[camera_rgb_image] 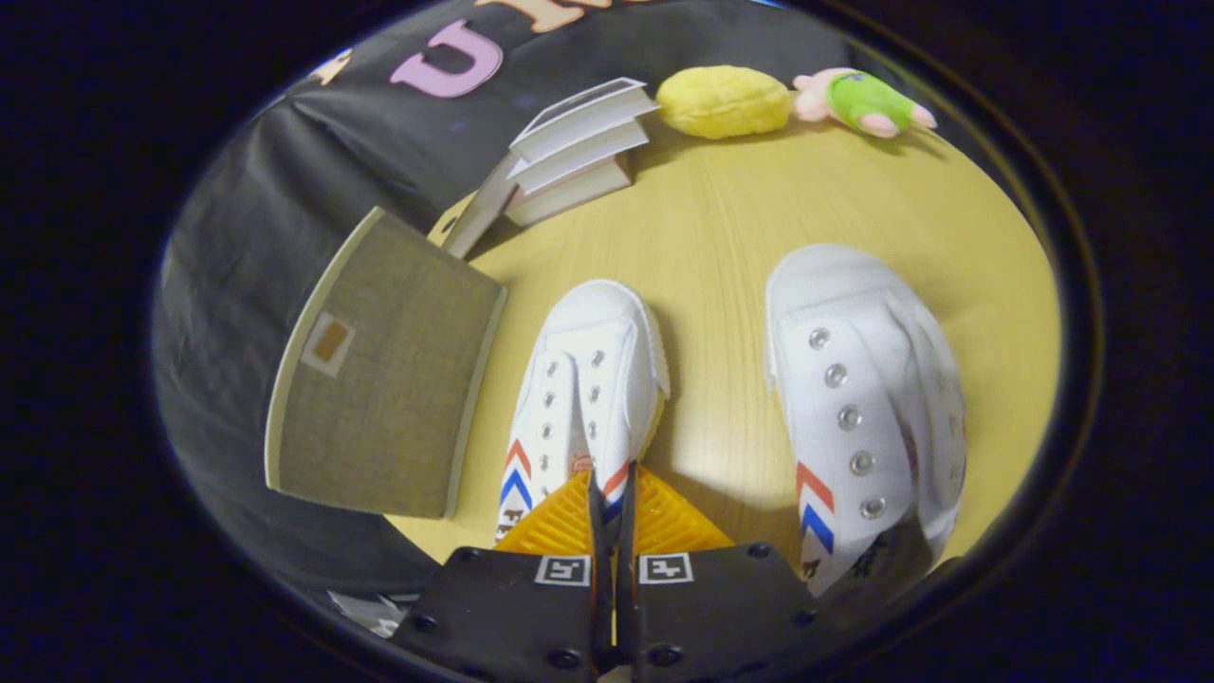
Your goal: Open the storage box then place both shoes into the box .Put the left shoe in first, then the right shoe, with the right side of both shoes facing outward in a uniform manner.
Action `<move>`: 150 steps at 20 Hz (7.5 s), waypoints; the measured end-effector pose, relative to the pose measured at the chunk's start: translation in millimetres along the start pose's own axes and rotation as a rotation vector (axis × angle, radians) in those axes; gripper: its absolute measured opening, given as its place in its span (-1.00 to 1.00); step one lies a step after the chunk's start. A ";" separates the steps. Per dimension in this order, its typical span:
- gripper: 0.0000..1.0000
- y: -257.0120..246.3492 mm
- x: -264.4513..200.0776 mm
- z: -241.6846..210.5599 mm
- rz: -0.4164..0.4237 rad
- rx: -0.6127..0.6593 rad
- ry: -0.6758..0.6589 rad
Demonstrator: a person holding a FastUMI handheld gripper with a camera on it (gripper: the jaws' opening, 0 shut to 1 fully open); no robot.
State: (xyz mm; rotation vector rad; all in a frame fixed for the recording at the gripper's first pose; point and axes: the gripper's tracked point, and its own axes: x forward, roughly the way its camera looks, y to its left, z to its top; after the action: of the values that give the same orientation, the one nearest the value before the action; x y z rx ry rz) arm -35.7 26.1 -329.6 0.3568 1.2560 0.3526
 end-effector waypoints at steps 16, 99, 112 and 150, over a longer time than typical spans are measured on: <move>-0.91 85.9 -80.1 77.6 0.017 0.143 -0.140; 1.00 -113.6 -112.5 68.8 -0.139 -0.225 -0.228; -0.19 -146.8 -68.5 38.0 -0.147 -0.272 -0.023; -0.88 211.7 -78.0 106.0 -0.037 0.030 -0.157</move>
State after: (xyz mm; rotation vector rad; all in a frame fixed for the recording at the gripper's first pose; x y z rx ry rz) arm 31.7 172.9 -139.8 0.3790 1.1137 0.2688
